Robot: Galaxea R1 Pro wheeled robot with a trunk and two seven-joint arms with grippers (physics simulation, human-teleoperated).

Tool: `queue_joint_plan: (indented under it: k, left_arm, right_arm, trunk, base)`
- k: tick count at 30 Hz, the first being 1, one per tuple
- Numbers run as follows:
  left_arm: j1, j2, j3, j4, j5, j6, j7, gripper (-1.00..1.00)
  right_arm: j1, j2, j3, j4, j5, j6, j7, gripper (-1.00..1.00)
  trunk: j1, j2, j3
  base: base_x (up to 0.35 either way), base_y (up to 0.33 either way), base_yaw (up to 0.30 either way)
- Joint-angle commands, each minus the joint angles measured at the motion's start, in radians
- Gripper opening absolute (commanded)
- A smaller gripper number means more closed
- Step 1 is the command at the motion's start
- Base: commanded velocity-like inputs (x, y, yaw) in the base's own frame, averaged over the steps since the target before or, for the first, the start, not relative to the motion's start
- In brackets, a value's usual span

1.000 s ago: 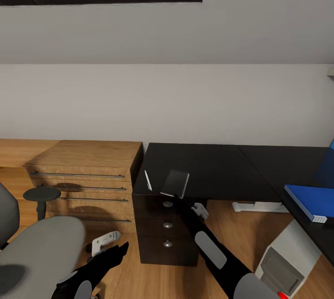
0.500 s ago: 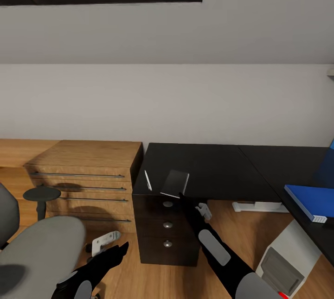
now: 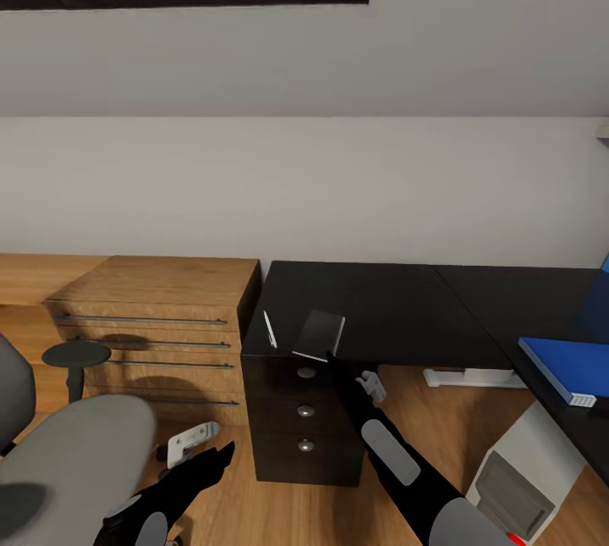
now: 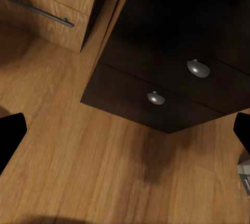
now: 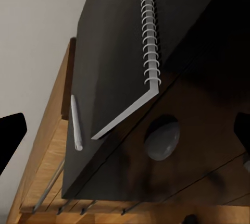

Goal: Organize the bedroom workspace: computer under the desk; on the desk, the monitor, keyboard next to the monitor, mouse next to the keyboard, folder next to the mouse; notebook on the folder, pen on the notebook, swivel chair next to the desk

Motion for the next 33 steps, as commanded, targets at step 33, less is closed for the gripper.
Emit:
queue_joint_plan:
  k: [33]
  left_arm:
    - [0.001, 0.014, 0.006, 0.015, 0.012, -0.002, 0.014, 1.00]
  right_arm:
    - [0.010, -0.008, 0.032, -0.075, 0.015, 0.015, 0.012, 1.00]
  trunk:
    - [-0.107, 0.196, 0.087]
  base:
    - [0.000, 0.000, 0.000]
